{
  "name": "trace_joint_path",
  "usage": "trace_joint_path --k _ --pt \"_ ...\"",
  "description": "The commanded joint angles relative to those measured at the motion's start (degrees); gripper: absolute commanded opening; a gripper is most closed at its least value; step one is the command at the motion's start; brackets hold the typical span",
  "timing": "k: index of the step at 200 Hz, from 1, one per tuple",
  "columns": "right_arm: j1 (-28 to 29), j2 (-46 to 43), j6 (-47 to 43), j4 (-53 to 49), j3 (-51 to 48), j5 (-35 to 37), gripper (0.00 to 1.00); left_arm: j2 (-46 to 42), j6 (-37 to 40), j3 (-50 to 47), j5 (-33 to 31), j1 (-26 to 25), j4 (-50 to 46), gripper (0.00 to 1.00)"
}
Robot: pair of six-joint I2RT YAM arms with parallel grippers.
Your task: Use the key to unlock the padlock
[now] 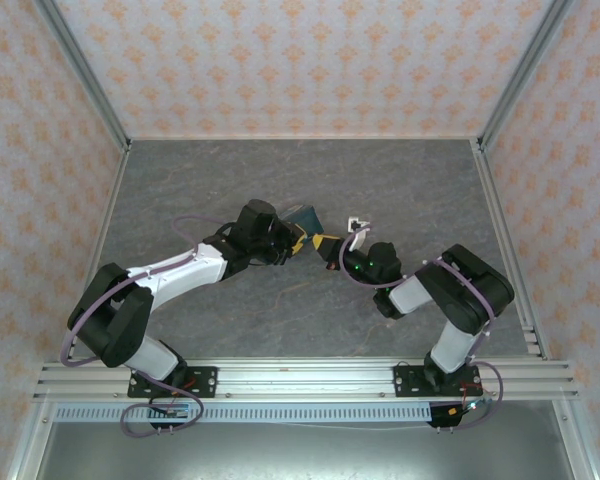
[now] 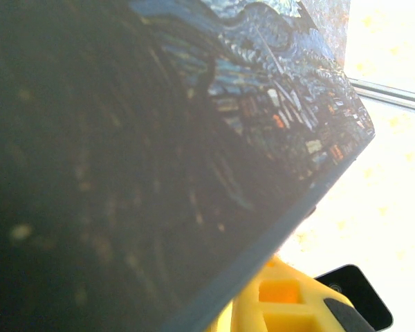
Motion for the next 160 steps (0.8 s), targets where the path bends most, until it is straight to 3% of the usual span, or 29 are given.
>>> trace_joint_path --k 1,160 --pt "-0.09 0.8 0.72 2.76 1.58 -1.37 0.0 -1.55 0.03 -0.07 -1.22 -0.12 3.2 0.02" --pt "0.81 3.9 2.05 2.72 3.38 -3.67 0.0 -1.55 -0.57 0.29 -0.67 -0.15 4.59 0.02"
